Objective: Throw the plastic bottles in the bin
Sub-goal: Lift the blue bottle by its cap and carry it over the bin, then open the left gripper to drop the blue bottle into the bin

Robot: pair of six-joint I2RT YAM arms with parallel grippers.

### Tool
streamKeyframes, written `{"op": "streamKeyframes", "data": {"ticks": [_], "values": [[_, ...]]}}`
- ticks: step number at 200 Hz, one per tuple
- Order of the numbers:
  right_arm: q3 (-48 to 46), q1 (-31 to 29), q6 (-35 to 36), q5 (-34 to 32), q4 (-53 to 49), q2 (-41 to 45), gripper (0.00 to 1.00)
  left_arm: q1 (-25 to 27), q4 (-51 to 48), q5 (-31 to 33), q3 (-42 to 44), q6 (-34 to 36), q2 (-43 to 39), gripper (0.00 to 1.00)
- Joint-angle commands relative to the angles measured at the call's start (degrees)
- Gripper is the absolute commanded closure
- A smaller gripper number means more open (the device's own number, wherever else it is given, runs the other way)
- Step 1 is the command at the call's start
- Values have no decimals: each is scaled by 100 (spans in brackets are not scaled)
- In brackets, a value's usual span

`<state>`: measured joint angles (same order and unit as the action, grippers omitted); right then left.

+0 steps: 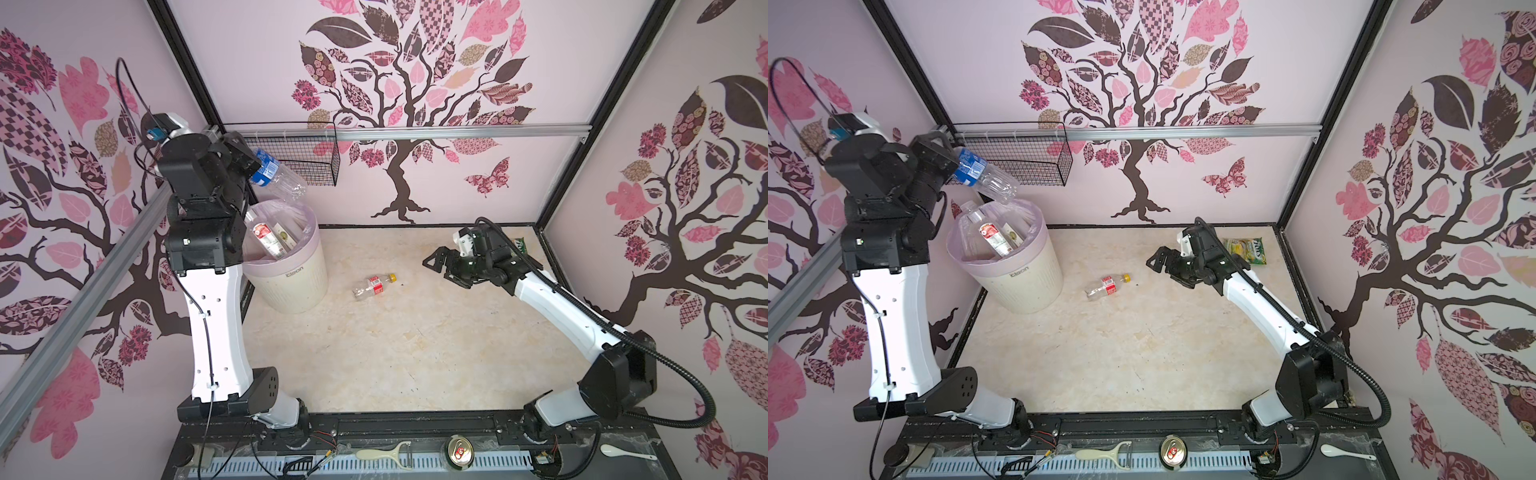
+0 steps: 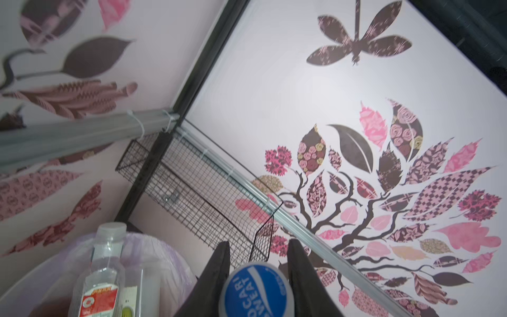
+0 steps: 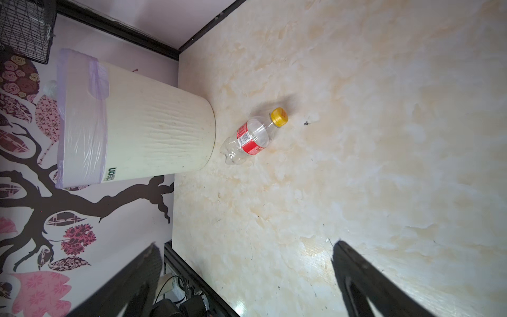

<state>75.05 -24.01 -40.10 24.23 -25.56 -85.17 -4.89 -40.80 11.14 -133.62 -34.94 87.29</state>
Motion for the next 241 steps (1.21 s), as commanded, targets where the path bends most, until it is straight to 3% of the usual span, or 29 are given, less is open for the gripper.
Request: {"op": "streamKeyframes", "data": {"ticks": [1,38,49,69,86,101,138,170,202,241], "values": [[133,20,3,-127,-256,149,0,-249,117,427,74,298,77,76],[24,19,-35,-142,-249,198,0,-613,547,132,1842,-416,5,76],[-22,19,-64,-121,-208,207,0,-668,619,9,2406,-652,63,71],[-4,13,-77,-112,-208,202,0,-687,345,-69,2809,-985,155,39],[36,10,-77,-81,-238,197,0,-727,144,203,2813,-1035,131,30],[34,6,-77,-60,-243,204,0,-752,81,72,2469,-1007,217,2],[60,-6,-121,-40,-126,15,0,-386,-138,-147,1785,-1060,226,2],[165,2,-51,-151,-94,-131,0,866,-409,-105,1801,-217,201,2],[232,50,59,-218,-263,-90,0,2117,-166,204,2891,1076,193,2],[-432,326,-112,-181,-125,464,0,2800,179,283,3759,2299,493,2]]}}
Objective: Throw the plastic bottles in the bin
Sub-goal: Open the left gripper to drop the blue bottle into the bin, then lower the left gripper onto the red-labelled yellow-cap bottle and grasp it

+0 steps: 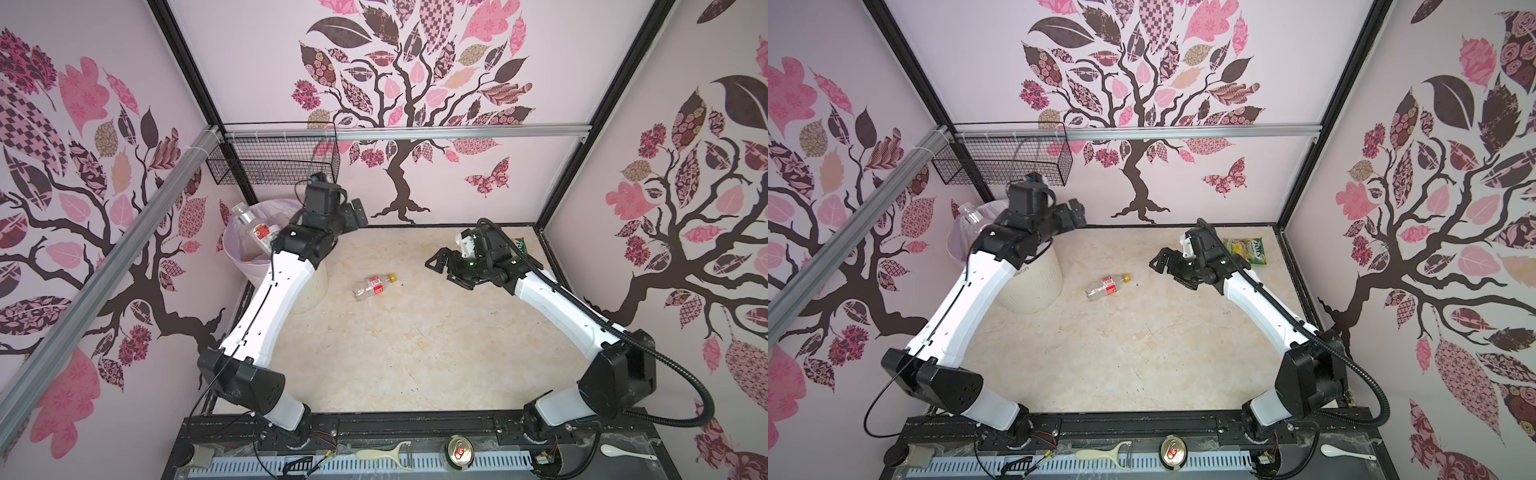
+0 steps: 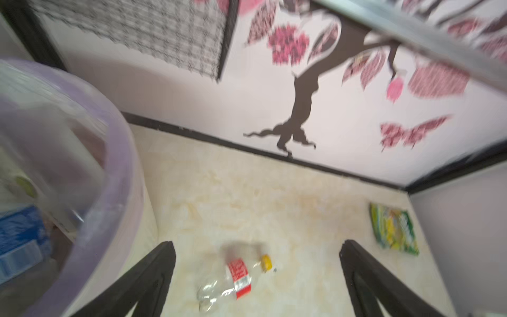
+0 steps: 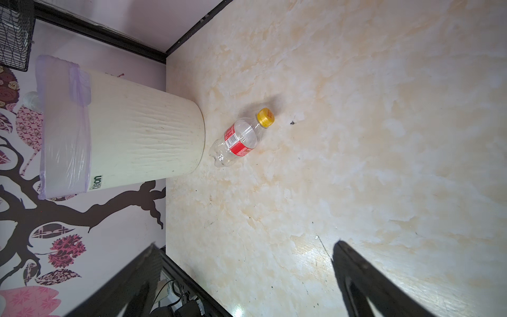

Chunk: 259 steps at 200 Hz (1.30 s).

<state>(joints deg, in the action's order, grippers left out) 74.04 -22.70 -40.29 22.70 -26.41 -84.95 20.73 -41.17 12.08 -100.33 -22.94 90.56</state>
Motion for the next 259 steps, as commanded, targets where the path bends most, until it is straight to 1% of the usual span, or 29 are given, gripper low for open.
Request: {"op": "streamKeyframes", "data": {"ticks": [1,26,44,58,69,97,110,138,165,176,196,211,226,236,259], "values": [[-348,200,-93,-28,-40,456,0,256,224,194,442,1117,173,2],[-834,385,-117,-55,-14,795,0,603,404,399,690,1895,515,2],[-1111,424,-157,-128,71,1007,0,612,509,367,963,2178,698,2],[-1286,440,-246,-134,194,1132,0,624,591,313,1188,2598,786,2],[-1384,442,-314,-138,285,1192,0,623,489,304,1306,2920,898,2],[-1572,459,-417,-187,473,1273,0,621,229,135,1579,3362,1095,2],[-1626,476,-435,-178,514,1295,0,579,228,202,1652,3410,1181,2],[-1722,567,-420,-152,514,1305,0,358,256,-197,1676,3302,1411,2],[-1738,600,-382,-160,479,1298,0,335,47,-468,1546,3300,1558,6],[-1769,604,-393,-169,503,1293,0,335,-85,-480,1501,3331,1569,7],[-1831,602,-459,-127,609,1241,0,351,-232,-665,1478,3369,1598,8],[-1821,600,-488,-73,655,1201,0,333,-109,-593,1578,3366,1601,8],[-1820,600,-506,-73,673,1215,0,335,-13,-703,1677,3395,1630,7],[-1821,600,-498,-90,656,1238,0,333,66,-650,1716,3362,1674,7],[-1895,600,-503,-132,573,1364,0,335,184,-655,1611,3303,1905,7]]}}
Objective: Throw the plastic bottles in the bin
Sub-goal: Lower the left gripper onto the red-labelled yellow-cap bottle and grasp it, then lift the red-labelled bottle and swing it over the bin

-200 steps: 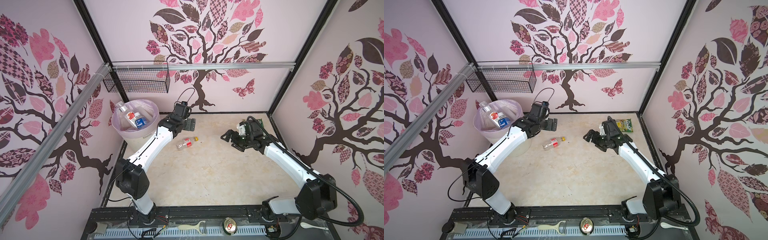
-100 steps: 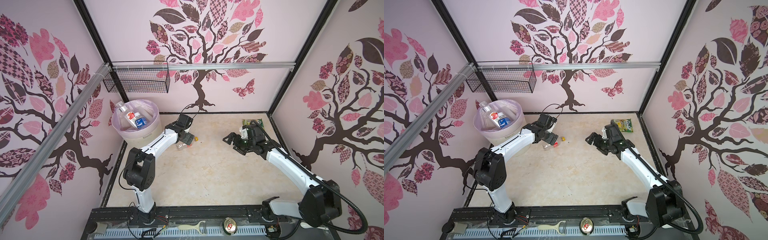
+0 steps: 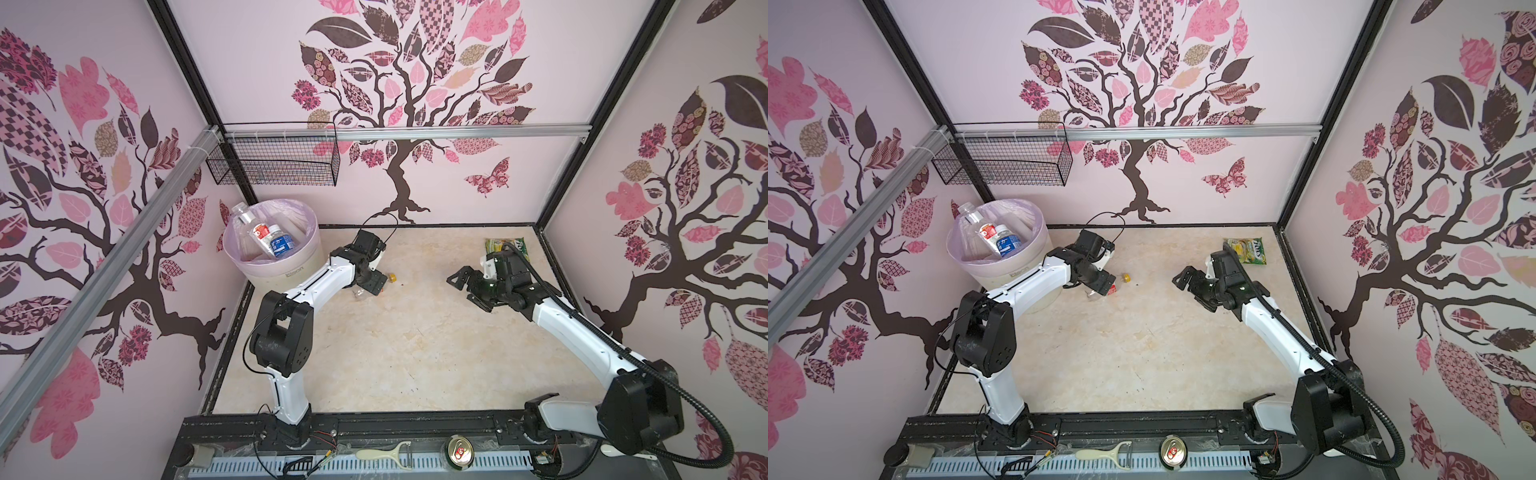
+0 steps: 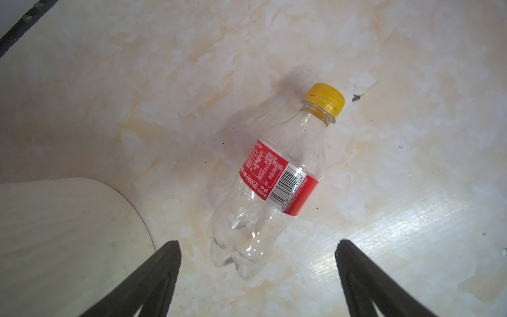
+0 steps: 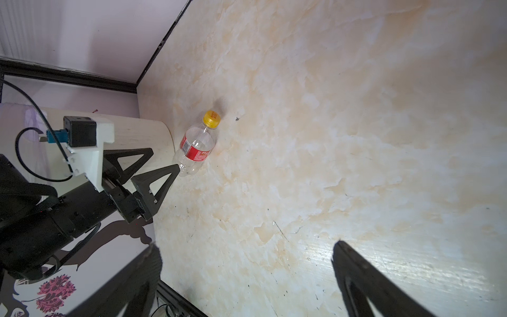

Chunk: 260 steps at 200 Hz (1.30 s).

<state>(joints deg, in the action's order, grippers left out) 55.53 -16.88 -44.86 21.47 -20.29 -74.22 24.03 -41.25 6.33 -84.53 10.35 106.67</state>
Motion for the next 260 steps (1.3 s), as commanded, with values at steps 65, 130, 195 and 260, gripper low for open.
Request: {"op": "streamKeyframes", "data": {"ticks": [65,130,195,260], "values": [[-340,45,-84,-91,-98,556,0,-83,130,-159,-505,-268,961,9],[-332,106,-58,-65,-108,577,0,-7,372,-150,-268,-606,1132,24],[-200,114,-18,35,-129,602,0,102,124,290,-665,-1748,1155,40],[452,115,195,321,-238,202,0,-183,515,616,-648,-2884,-281,44]]}}
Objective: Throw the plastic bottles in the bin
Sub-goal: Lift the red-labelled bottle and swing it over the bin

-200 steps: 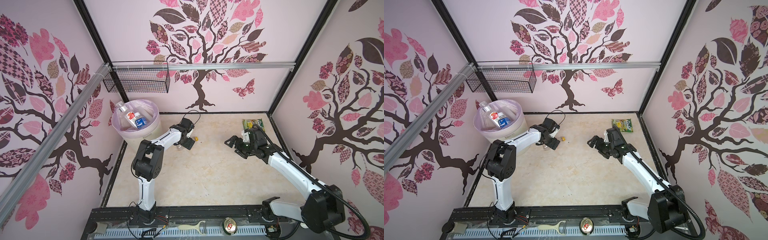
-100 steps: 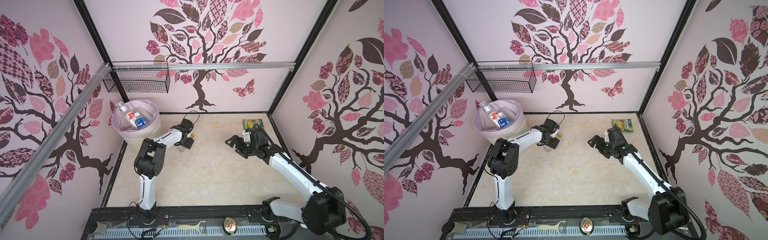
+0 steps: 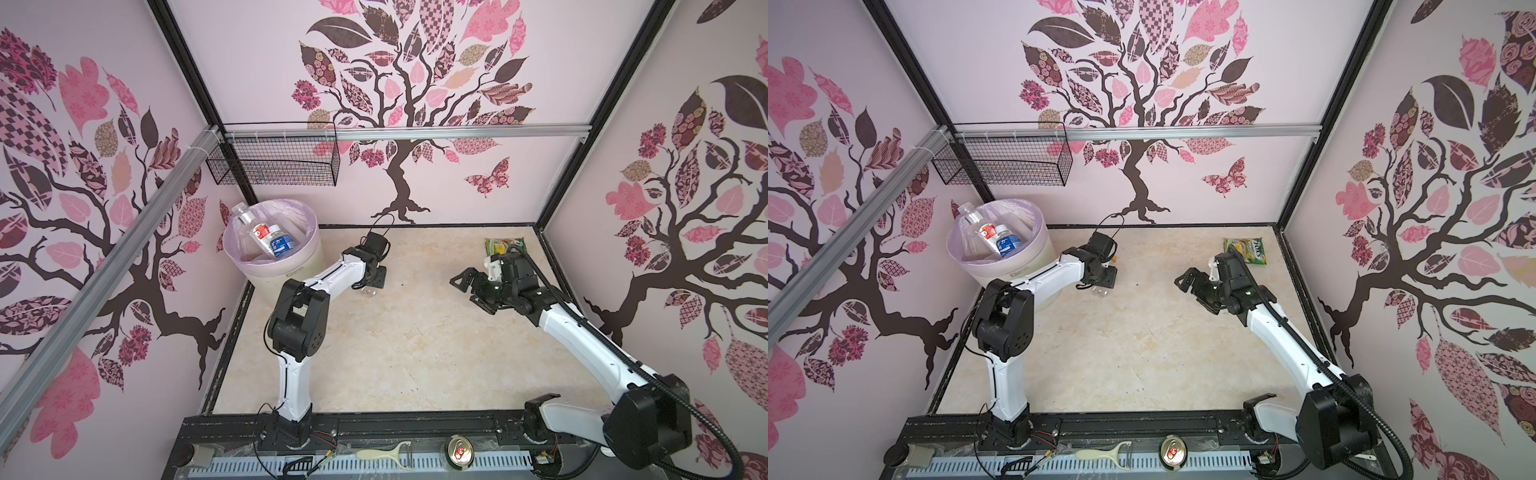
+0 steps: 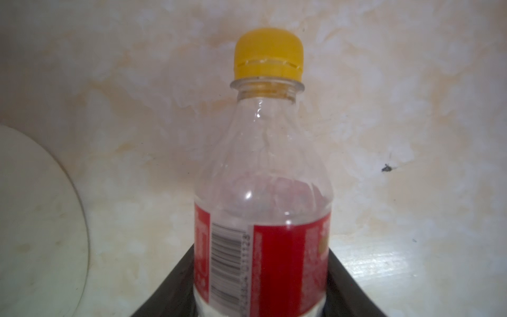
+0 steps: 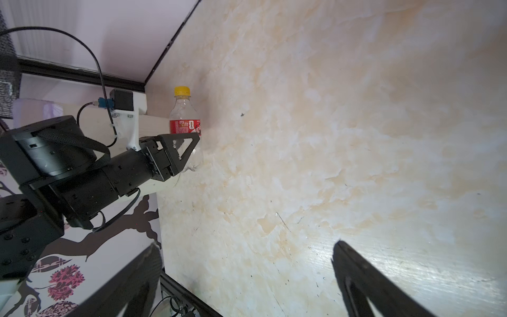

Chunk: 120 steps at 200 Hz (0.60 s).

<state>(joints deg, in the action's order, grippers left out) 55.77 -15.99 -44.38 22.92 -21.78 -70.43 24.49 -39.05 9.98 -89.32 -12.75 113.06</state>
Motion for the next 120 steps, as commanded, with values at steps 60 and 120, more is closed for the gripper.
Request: {"op": "streamKeyframes", "data": {"ticks": [60,120], "values": [[698,19,97,505,187,-719,0,-1164,361,672,-1149,-1079,-2907,44],[746,-40,148,626,208,-1002,0,-1738,899,1082,-3344,-880,-2754,42]]}}
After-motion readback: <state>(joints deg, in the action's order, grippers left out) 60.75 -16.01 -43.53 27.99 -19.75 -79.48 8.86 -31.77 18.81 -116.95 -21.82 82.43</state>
